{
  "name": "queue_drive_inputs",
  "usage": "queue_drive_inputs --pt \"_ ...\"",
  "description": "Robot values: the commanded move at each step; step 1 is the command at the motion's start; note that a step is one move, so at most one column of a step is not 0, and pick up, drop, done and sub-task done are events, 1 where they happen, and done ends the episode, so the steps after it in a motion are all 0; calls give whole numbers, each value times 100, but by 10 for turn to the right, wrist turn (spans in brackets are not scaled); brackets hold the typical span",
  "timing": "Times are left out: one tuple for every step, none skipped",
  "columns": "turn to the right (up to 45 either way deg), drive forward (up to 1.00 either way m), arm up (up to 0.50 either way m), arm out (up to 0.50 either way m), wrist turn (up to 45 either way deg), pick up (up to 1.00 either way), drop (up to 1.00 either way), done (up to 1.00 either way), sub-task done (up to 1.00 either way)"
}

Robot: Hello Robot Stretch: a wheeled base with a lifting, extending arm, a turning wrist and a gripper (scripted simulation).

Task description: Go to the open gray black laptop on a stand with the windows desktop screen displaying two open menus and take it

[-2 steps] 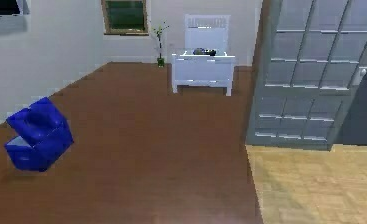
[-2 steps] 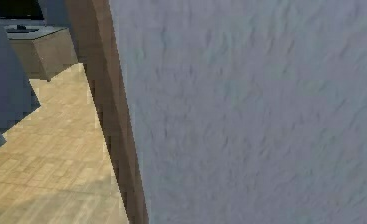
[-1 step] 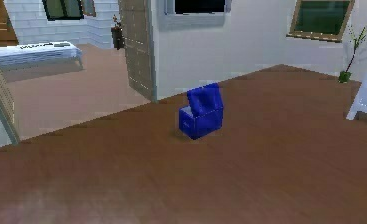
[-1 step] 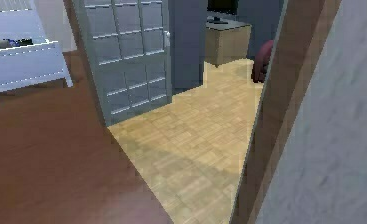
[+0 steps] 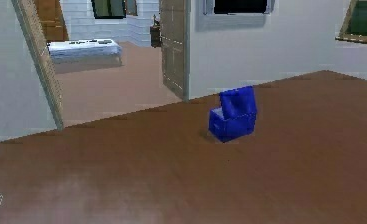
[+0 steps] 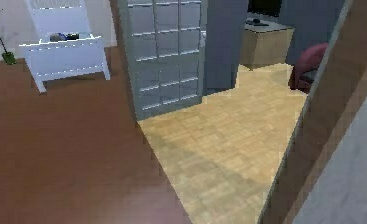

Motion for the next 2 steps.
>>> queue_drive_inputs --pt "0 30 0 0 0 0 0 0 0" --pt "450 0 0 0 0 0 0 0 0"
